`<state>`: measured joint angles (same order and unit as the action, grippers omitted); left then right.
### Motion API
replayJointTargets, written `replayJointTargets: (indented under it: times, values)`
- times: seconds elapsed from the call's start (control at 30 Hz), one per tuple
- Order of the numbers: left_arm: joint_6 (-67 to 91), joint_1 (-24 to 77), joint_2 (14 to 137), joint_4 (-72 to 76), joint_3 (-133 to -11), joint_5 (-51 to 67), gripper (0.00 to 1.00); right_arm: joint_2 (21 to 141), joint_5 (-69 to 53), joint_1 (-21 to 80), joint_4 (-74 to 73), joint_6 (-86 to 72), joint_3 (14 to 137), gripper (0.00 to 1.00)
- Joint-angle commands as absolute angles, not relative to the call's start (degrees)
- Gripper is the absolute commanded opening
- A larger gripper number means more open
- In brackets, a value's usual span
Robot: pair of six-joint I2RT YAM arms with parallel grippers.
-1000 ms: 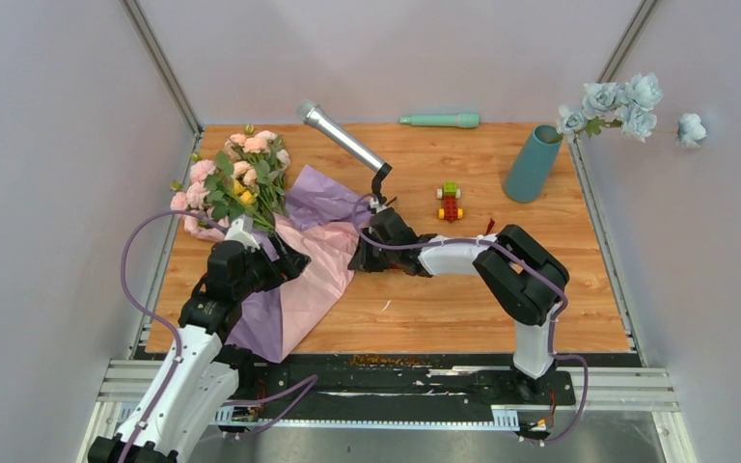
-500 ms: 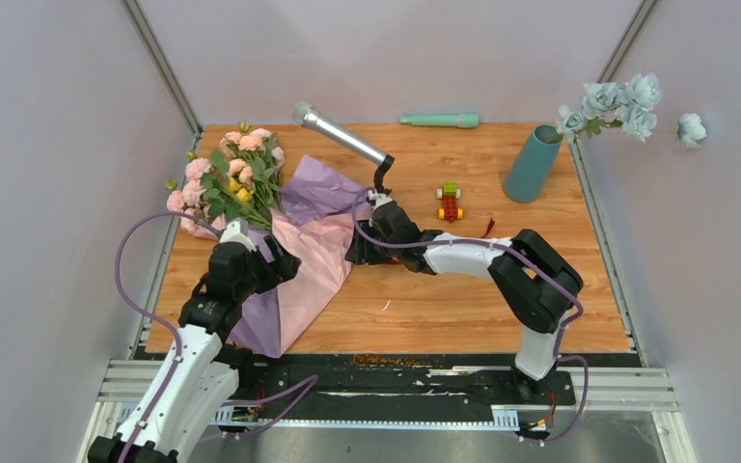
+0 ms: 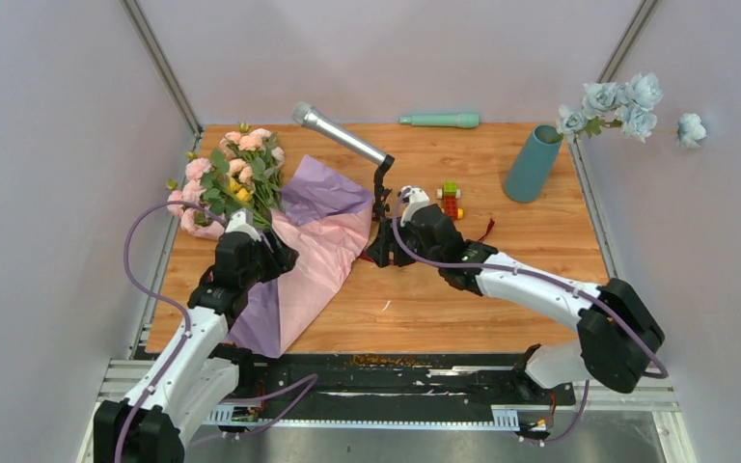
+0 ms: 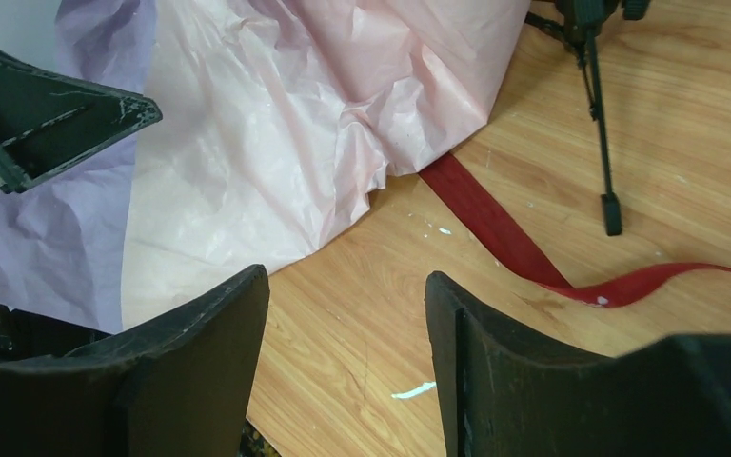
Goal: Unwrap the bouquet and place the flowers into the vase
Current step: Unfold the wrapping paper at the center of the board.
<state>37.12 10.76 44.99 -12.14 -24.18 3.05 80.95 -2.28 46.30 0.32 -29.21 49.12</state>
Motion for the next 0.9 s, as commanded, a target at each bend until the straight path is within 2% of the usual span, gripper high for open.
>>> replayJointTargets:
  times: [0.0, 0.17, 0.2, 0.23, 0.33, 0.63, 0.87]
  values:
    - [35.01, 10.43, 46.56, -6.24, -23.00, 4.65, 0.59, 73.93, 1.93, 45.96, -4.15, -24.70, 47.72, 0.62]
    - [33.87, 10.45, 46.35, -3.19, -20.55, 6.55, 0.27, 68.24, 4.64, 45.95, -9.19, -21.93, 46.75, 0.63]
    - [33.16, 10.46, 46.25, -2.91, -20.39, 7.37, 0.23, 67.26, 5.05, 45.93, -10.06, -21.63, 46.57, 0.63]
    - [32.93, 10.46, 45.84, -2.86, -20.30, 7.86, 0.14, 66.02, 5.31, 45.94, -10.78, -21.43, 46.32, 0.63]
    - [32.40, 10.46, 43.93, -1.80, -19.74, 11.05, 0.00, 64.02, 5.01, 45.91, -11.71, -21.13, 45.44, 0.63]
    - [30.18, 12.52, 38.11, 0.45, -17.78, 18.33, 0.00, 62.41, 5.04, 45.96, -12.39, -20.56, 44.80, 0.63]
    - [25.50, 22.12, 39.15, 0.30, -19.06, 17.10, 0.00, 62.88, 3.49, 45.90, -12.31, -20.63, 46.06, 0.66]
